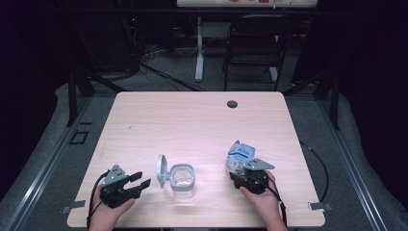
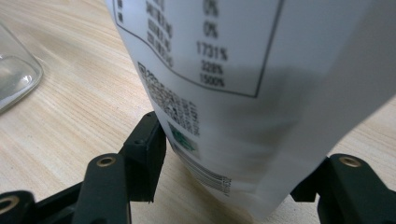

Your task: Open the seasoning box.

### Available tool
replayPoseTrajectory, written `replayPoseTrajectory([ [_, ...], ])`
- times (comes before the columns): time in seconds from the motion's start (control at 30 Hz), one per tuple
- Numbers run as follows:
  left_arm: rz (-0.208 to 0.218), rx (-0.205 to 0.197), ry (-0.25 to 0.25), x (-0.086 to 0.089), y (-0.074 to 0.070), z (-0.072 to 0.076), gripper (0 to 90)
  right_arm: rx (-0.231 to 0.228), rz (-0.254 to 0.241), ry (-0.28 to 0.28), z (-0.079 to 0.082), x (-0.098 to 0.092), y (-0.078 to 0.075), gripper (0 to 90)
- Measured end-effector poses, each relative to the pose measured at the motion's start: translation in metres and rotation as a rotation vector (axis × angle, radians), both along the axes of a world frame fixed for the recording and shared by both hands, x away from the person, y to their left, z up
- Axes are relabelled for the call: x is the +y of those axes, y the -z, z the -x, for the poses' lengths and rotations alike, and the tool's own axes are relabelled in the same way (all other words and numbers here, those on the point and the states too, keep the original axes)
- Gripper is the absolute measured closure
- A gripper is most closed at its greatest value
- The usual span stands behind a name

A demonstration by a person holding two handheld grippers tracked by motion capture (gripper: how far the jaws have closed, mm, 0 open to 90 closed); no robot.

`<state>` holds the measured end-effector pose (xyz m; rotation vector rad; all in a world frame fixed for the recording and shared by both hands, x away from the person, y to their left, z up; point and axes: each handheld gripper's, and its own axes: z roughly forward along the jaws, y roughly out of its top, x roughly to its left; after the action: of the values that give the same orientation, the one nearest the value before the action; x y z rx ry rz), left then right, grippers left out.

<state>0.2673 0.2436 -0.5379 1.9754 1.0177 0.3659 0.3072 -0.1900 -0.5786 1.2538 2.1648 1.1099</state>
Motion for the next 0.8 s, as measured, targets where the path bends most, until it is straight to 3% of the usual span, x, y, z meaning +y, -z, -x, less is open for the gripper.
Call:
replayPoseTrajectory([
  [0.8,0.001,0.002,-0.004,-0.0002,0.0006,0.0000,53.0,-0.054,-0.017,-0.015,-0.0010,0.0007,0.0026,38.0],
])
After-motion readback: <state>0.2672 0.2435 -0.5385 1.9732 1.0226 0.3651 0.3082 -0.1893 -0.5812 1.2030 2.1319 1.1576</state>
